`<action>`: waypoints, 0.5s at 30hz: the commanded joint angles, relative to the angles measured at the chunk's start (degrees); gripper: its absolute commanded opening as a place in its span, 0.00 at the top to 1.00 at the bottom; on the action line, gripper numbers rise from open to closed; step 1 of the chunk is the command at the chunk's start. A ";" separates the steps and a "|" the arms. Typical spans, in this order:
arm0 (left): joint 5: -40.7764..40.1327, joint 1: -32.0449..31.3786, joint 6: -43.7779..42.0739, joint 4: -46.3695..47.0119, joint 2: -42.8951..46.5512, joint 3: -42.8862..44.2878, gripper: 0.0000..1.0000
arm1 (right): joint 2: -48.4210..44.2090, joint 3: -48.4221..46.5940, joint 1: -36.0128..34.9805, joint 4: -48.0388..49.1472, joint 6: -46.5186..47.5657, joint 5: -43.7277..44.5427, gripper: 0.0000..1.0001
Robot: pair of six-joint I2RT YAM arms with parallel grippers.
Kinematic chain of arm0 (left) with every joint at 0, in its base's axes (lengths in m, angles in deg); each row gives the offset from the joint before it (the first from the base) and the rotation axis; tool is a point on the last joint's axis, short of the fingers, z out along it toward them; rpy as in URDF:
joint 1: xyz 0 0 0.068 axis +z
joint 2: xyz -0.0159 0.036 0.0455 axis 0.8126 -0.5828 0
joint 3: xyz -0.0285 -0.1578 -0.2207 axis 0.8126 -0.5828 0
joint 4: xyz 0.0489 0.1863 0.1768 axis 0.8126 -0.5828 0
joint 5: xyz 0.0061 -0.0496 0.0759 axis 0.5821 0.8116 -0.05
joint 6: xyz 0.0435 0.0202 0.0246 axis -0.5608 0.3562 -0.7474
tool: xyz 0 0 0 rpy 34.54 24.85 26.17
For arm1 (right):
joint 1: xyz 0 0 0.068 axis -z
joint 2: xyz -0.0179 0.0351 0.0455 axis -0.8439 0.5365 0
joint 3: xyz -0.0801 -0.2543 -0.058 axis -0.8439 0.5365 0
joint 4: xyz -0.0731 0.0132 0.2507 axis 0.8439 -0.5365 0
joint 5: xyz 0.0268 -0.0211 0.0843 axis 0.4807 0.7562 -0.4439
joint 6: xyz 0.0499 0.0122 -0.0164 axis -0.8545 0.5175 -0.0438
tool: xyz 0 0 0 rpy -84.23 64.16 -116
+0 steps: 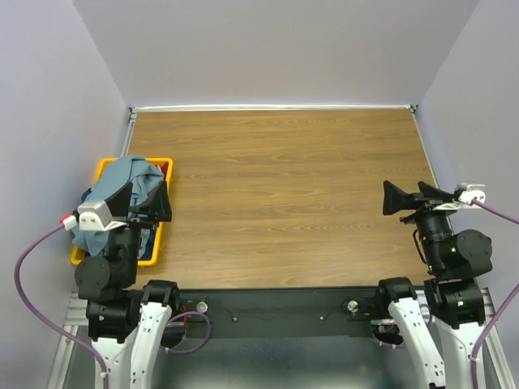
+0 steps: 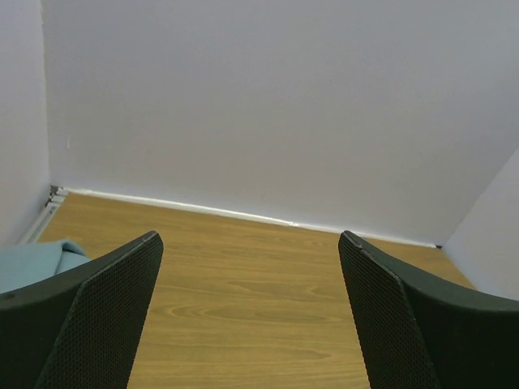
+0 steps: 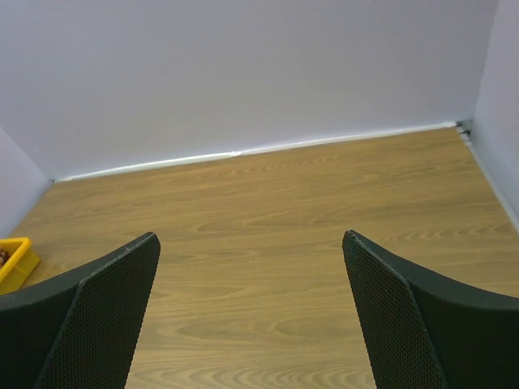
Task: Fold and stack the t-shirts
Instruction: Grab the tshirt from the pile
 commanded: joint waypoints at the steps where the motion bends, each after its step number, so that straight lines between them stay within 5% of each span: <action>1: -3.62 0.12 4.44 -0.74 -4.18 -0.29 0.03 | -0.71 2.68 0.18 -1.29 -4.00 -4.11 0.00; 15: -30.60 0.47 11.48 -19.29 -46.98 20.79 0.03 | -4.05 9.20 -5.36 -1.20 -9.63 -7.98 0.00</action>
